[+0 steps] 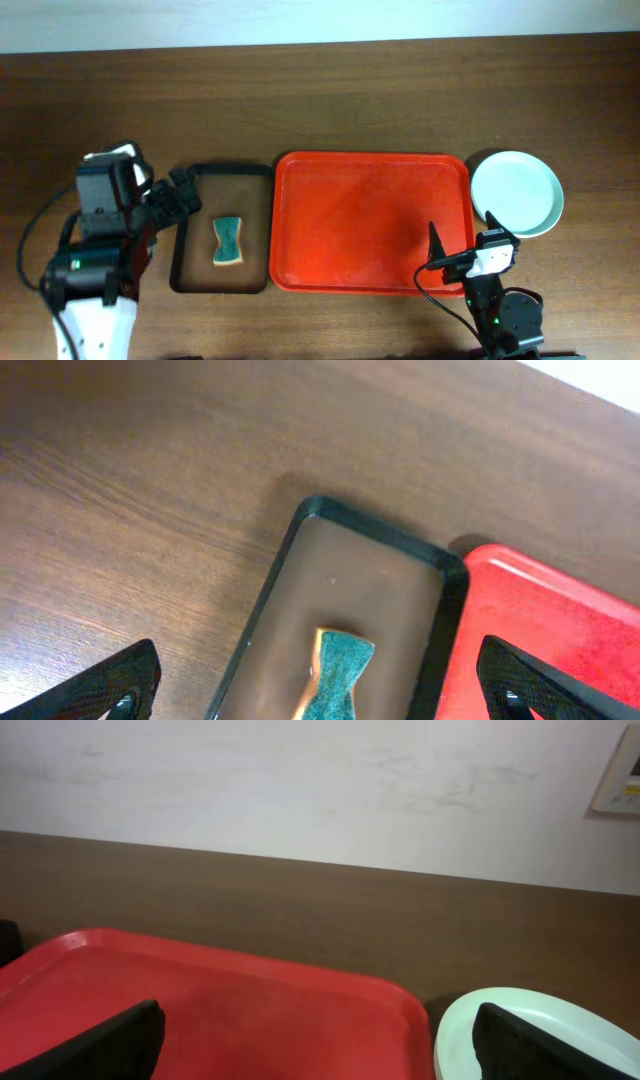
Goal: Clean dirty plates on tray and stack at the side
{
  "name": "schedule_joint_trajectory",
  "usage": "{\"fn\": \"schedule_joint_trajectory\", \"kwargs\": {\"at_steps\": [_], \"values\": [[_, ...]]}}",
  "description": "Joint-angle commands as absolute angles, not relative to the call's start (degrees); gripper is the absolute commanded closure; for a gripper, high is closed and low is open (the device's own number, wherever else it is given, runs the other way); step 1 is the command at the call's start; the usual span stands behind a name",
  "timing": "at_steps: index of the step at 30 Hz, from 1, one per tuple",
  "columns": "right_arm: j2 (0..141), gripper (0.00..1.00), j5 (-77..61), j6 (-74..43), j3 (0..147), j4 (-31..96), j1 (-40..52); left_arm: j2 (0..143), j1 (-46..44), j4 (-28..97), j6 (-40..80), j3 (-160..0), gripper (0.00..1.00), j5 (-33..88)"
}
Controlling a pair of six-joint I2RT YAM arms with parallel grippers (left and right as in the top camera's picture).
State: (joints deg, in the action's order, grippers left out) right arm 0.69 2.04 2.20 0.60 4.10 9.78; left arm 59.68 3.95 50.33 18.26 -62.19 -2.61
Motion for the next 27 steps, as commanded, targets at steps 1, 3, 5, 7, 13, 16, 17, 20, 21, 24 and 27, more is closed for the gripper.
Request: {"fn": "schedule_joint_trajectory", "kwargs": {"at_steps": [1,3,5,7,13,16,17,20,21,24,27], "values": [[0.21,0.01,1.54,2.59,0.32,4.58,9.74,53.49,2.79,50.15,18.85,-59.66,0.01,-2.81],[0.21,0.02,1.54,2.59,0.32,4.58,9.74,48.8,1.83,49.54,18.87,-55.35,0.01,-2.81],[0.21,0.02,1.54,2.57,0.32,4.58,9.74,39.97,1.13,39.53,18.83,-48.14,0.01,-2.85],[0.21,0.01,1.54,2.57,0.32,4.58,9.74,33.19,0.01,28.29,18.85,-42.44,0.01,-2.79],[0.21,0.02,1.54,2.59,0.32,4.58,9.74,11.18,-2.0,-9.47,18.85,-20.86,0.01,-1.08],[0.21,0.02,1.54,2.57,0.32,4.58,9.74,4.51,-2.0,-13.37,18.85,-14.04,0.01,-1.06],[0.21,0.02,1.54,2.57,0.32,4.58,9.74,3.51,-2.0,-13.5,18.85,-12.97,0.01,-1.08],[0.21,0.02,1.54,2.57,0.32,4.58,9.74,0.25,-1.98,-13.56,18.85,-9.13,0.01,-1.08],[0.21,0.02,1.54,2.57,0.32,4.58,9.74,0.27,-1.98,-14.13,18.85,-8.08,0.01,-1.08],[0.21,0.02,1.54,2.59,0.32,4.58,9.74,0.27,-1.98,-14.31,18.85,-4.91,0.01,-1.13],[0.21,0.02,1.54,2.57,0.32,4.58,9.74,0.27,-1.98,-14.28,18.85,-0.97,0.01,-1.1]]}}
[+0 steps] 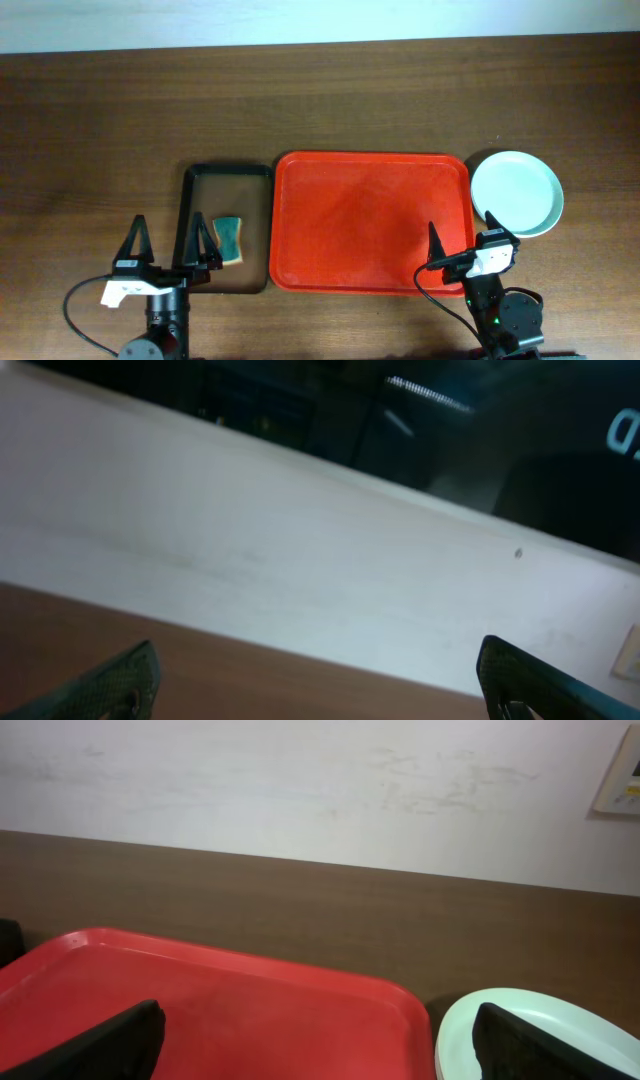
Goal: Clean dirty plates on tray and stack at the side
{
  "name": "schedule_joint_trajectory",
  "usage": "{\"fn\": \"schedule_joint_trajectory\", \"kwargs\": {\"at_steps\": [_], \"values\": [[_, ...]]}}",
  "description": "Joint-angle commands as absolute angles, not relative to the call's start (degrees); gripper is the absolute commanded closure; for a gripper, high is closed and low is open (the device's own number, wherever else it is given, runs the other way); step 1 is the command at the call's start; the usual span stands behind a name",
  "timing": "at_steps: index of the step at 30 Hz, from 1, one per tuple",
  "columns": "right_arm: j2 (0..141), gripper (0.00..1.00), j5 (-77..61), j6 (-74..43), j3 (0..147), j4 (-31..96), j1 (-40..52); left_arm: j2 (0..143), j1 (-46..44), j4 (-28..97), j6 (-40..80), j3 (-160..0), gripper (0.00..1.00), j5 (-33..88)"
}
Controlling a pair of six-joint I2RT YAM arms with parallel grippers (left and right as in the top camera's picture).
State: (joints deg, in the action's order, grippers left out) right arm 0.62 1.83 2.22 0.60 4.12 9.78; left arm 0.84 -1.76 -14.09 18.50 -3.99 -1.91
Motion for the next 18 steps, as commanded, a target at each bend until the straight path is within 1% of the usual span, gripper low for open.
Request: {"fn": "schedule_joint_trajectory", "kwargs": {"at_steps": [1,4,7,8,13,18], "values": [[0.21,0.02,1.54,2.57,0.32,4.58,9.74,0.27,-1.96,-11.97,18.81,-0.49,0.01,-1.15],[0.21,0.02,1.54,2.57,0.32,4.58,9.74,0.27,-1.21,-5.65,18.44,-0.49,0.01,-1.26],[0.21,0.01,1.54,2.59,0.32,4.58,9.74,0.27,-0.03,4.08,15.97,-0.49,0.01,-1.26],[0.21,0.02,1.54,2.57,0.32,4.58,9.74,0.27,-0.05,4.8,10.96,-0.51,0.01,0.38],[0.21,0.02,1.54,2.57,0.32,4.58,9.74,0.27,-0.1,4.84,3.79,-0.51,0.01,1.19],[0.21,0.02,1.54,2.57,0.32,4.58,9.74,0.27,-0.1,4.84,2.24,-0.54,0.01,1.28]]}}
